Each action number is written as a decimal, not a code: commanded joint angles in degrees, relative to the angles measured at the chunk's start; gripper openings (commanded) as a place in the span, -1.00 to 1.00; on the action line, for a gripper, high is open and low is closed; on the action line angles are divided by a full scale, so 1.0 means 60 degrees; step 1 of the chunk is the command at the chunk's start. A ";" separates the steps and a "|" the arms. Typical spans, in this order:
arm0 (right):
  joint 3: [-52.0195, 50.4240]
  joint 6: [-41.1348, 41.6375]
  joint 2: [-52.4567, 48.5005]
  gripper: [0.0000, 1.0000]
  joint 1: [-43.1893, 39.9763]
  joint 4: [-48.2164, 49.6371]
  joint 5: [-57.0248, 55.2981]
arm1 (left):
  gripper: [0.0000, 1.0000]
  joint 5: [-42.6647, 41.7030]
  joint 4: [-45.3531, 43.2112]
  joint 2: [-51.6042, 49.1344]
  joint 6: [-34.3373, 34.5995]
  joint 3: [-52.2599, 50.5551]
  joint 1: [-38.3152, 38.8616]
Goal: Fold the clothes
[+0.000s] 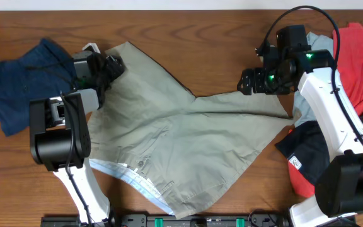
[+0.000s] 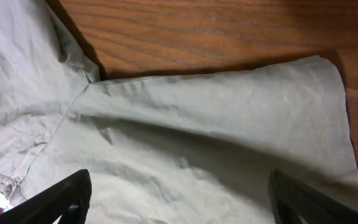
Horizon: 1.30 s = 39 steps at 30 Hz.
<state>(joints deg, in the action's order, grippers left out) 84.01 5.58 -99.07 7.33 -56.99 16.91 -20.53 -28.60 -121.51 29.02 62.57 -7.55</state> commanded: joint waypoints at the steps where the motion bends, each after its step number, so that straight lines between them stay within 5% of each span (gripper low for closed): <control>1: 0.0109 0.0022 -0.0095 0.72 -0.0051 -0.0004 -0.0004 | -0.33 0.0127 -0.0266 -0.0124 0.0040 0.0189 0.0160; 3: 0.0109 0.0018 -0.0095 0.70 -0.0051 -0.0007 -0.0004 | -0.81 0.0273 -0.0328 -0.0149 0.0047 0.0204 0.0259; 4: 0.0109 0.0022 -0.0095 0.68 -0.0051 -0.0007 -0.0004 | -0.88 0.0339 -0.0331 -0.0153 0.0044 0.0204 0.0321; 10: 0.0109 0.0015 -0.0095 0.68 -0.0051 0.0066 -0.0015 | -0.88 -0.0554 -0.0991 -0.0149 0.0605 0.0743 0.0583; 16: 0.0109 0.0015 -0.0095 0.69 -0.0051 0.0142 -0.0189 | -0.88 -0.4113 -0.2754 -0.0146 0.2557 0.2849 0.0761; 23: 0.0109 -0.0015 -0.0098 0.75 -0.0051 0.1297 -0.0645 | -0.88 -0.7322 -0.3136 -0.0055 0.3078 0.4156 0.1257; 26: 0.0109 -0.0015 -0.0098 0.72 -0.0047 0.1851 -0.0637 | -0.88 -0.7278 -0.1209 -0.0055 0.2867 0.4156 0.1275; 32: 0.0106 -0.0015 -0.0098 0.71 -0.0033 0.2182 -0.0641 | -0.88 -0.6029 0.3366 -0.0055 0.0641 0.4156 0.1384; 39: 0.0106 -0.0022 -0.0255 0.72 -0.0025 0.2368 -0.0641 | -0.88 -0.3734 0.6783 -0.0051 -0.0798 0.4156 0.1479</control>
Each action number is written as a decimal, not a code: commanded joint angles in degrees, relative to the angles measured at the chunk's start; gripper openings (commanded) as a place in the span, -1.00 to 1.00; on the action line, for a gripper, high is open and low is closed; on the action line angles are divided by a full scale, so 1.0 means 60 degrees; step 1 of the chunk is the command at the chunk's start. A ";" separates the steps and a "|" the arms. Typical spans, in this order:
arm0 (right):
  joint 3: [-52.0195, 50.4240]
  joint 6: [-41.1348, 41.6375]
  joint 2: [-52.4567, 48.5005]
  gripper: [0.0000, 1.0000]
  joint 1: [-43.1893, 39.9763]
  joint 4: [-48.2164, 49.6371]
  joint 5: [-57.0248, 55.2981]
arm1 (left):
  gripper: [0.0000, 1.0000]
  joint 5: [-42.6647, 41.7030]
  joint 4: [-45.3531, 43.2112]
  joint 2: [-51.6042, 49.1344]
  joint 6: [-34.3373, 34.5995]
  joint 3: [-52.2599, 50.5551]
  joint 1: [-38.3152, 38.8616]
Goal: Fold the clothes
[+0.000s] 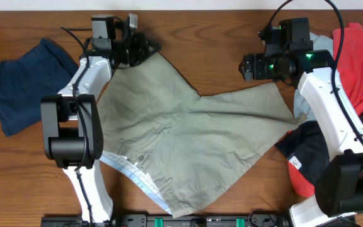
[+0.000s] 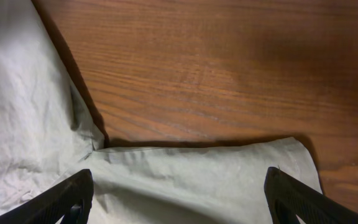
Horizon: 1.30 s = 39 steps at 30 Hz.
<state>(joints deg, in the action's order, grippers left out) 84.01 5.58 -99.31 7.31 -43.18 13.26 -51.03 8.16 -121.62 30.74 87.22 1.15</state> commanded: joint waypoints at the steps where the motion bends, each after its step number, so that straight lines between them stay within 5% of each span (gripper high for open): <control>1: 0.0106 -0.0036 -0.0273 0.73 -0.0018 0.0113 -0.0033 | -0.88 0.1796 0.1260 -0.0022 -0.1297 0.0047 0.0029; 8: 0.0109 -0.1042 -0.0940 0.69 0.0368 0.0980 0.0149 | -0.88 0.5435 0.6058 0.0262 -0.2914 0.0047 0.0029; 11: 0.0113 -0.1381 -0.1413 0.84 0.0834 0.1421 0.0175 | -0.88 0.6900 0.7705 0.0444 -0.3049 0.0047 0.0029; 15: 0.0113 -0.1406 -0.2193 0.88 0.1501 0.2659 0.0266 | -0.88 0.7439 0.9249 0.0576 -0.3038 0.0047 0.0029; 22: 0.0113 -0.1075 -0.3730 0.76 0.2506 0.4827 0.0903 | -0.88 0.7442 1.0284 0.0576 -0.2696 0.0018 0.0029; 34: 0.0113 -0.0867 -0.4462 0.38 0.3348 0.5085 0.2634 | -0.88 0.7446 1.0608 0.0572 -0.1916 -0.0310 0.0029; 36: 0.0113 -0.0863 -0.4462 0.07 0.3391 0.4852 0.2983 | -0.88 0.7446 1.0615 0.0572 -0.1920 -0.0317 0.0029; 37: 0.0113 -0.0867 -0.4462 -0.46 0.3399 0.4688 0.2903 | -0.88 0.7446 1.0608 0.0572 -0.1920 -0.0317 0.0025; 39: 0.0113 -0.0761 -0.4462 -0.96 0.3388 0.4422 0.2517 | -0.88 0.7446 1.0601 0.0572 -0.1920 -0.0317 0.0029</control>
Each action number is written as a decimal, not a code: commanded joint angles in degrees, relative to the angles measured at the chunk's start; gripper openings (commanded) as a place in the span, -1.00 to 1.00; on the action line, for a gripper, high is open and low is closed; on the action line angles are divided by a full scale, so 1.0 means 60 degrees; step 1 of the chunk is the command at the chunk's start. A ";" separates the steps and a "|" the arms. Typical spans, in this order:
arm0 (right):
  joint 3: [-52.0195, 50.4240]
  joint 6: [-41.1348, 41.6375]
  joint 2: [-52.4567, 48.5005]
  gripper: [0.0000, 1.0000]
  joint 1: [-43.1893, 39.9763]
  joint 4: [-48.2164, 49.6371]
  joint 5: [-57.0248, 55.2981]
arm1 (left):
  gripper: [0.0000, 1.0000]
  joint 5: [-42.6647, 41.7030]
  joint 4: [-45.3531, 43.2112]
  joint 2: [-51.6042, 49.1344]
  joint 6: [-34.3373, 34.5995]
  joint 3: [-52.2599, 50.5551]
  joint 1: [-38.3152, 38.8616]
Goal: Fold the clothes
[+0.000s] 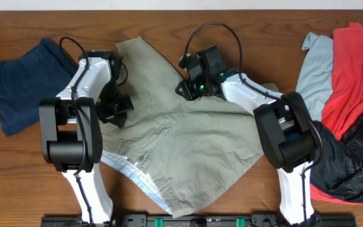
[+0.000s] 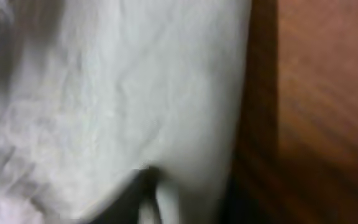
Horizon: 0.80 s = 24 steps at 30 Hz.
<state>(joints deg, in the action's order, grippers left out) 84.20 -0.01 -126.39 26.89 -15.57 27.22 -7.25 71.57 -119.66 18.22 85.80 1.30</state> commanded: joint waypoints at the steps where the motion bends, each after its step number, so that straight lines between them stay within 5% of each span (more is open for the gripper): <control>1: 0.0080 0.0368 0.0051 -0.98 0.0080 -0.0302 -0.0208 | -0.88 0.0149 0.0029 0.0244 0.0168 -0.0080 0.0004; 14: 0.0568 0.1996 0.2663 -0.98 -0.1847 -0.2699 -0.5646 | -0.88 -0.0943 -0.2171 0.0244 0.0160 -0.0080 0.0004; 17: 0.0568 0.1694 0.3300 -0.98 -0.1854 -0.3282 -0.4539 | -0.88 -0.1078 -0.2255 0.0244 0.0157 -0.0080 0.0004; 20: 0.0568 -0.0069 0.3504 -0.97 -0.1512 -0.3268 -0.0852 | -0.88 -0.1082 -0.2284 0.0244 0.0160 -0.0080 0.0004; 22: 0.0565 -0.0987 0.3453 -0.64 -0.1078 -0.3279 0.1235 | -0.88 -0.1082 -0.2280 0.0244 0.0160 -0.0080 0.0004; 23: 0.0565 -0.1275 0.3413 -0.29 -0.0863 -0.3355 0.1541 | -0.88 -0.1082 -0.2280 0.0244 0.0157 -0.0080 0.0004; 24: 0.0565 -0.1421 0.3377 -0.17 -0.0616 -0.3457 0.1275 | -0.88 -0.1082 -0.2277 0.0244 0.0157 -0.0080 0.0004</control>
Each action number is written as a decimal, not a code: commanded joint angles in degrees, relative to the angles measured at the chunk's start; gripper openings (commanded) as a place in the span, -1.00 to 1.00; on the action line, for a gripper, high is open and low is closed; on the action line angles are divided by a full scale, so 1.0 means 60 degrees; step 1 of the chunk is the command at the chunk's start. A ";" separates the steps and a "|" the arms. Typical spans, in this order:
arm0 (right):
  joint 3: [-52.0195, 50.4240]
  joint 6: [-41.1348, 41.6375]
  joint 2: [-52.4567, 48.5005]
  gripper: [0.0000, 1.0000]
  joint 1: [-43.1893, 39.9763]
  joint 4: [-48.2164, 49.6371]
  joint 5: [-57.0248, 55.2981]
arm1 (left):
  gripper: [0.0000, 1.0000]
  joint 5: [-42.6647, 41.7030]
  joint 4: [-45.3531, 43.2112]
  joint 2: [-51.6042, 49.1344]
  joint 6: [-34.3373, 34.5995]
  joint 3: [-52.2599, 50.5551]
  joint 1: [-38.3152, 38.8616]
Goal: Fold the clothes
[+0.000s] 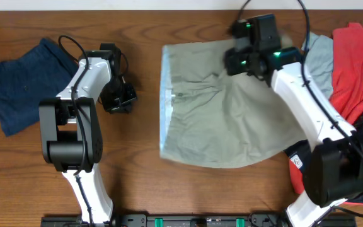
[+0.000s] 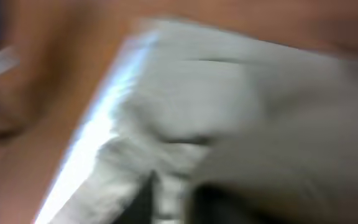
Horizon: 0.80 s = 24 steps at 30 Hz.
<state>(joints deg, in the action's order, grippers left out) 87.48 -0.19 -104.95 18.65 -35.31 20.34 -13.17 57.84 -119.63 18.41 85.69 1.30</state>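
Khaki shorts (image 1: 232, 120) lie doubled over right of the table's centre, the pale waistband along their left edge (image 1: 163, 94). My right gripper (image 1: 239, 62) sits at their far edge, shut on the cloth. In the blurred right wrist view, khaki cloth (image 2: 241, 93) fills the frame, with the bright waistband (image 2: 98, 124) at left and dark fingers (image 2: 145, 199) at the bottom. My left gripper (image 1: 120, 99) rests on bare wood, left of the shorts and apart from them. Its jaws are too dark to read.
A dark blue garment (image 1: 21, 82) lies at the far left. At the right edge are a grey-blue garment (image 1: 320, 53), a red one (image 1: 355, 63) and a dark patterned one. A red and black piece (image 1: 298, 167) lies beside the shorts' near right corner.
The shorts lay spread across the centre; now they lie doubled over further right. My right gripper went from the middle of them to their far edge. My left gripper is off the cloth.
First my grippers were at the two leg ends of the spread shorts. Then both stood at the far side, open above the legs. Then the right gripper was on the crotch and the left at the left edge. Now the shorts lie doubled over at the right.
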 commanded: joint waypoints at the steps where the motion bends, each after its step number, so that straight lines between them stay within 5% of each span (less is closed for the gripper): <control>1: 0.0018 -0.1348 -0.0215 -0.21 0.0980 -0.0295 0.1610 | -0.88 -0.0095 0.0015 0.0240 0.0127 -0.0062 0.0004; 7: 0.0018 0.0885 -0.0229 0.36 0.1337 -0.1366 -0.5155 | -0.88 -0.0095 0.0022 0.0240 0.0124 -0.0062 0.0004; 9: 0.0018 0.1934 -0.0222 0.39 0.1042 -0.1814 -0.6481 | -0.88 -0.0095 0.0026 0.0240 0.0120 -0.0062 0.0004; 20: 0.0018 0.2885 -0.0244 0.57 -0.1796 -0.2361 -0.5661 | -0.88 -0.0095 0.0047 0.0240 0.0113 -0.0062 0.0004; 24: -0.0087 0.1093 -0.0270 0.76 -0.2637 -0.2320 -0.3778 | -0.88 -0.0095 0.0047 0.0240 0.0087 -0.0062 0.0004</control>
<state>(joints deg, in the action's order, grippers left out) 87.37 13.87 -105.91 5.32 -49.41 -10.44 -13.58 58.00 -119.63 18.41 85.67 1.30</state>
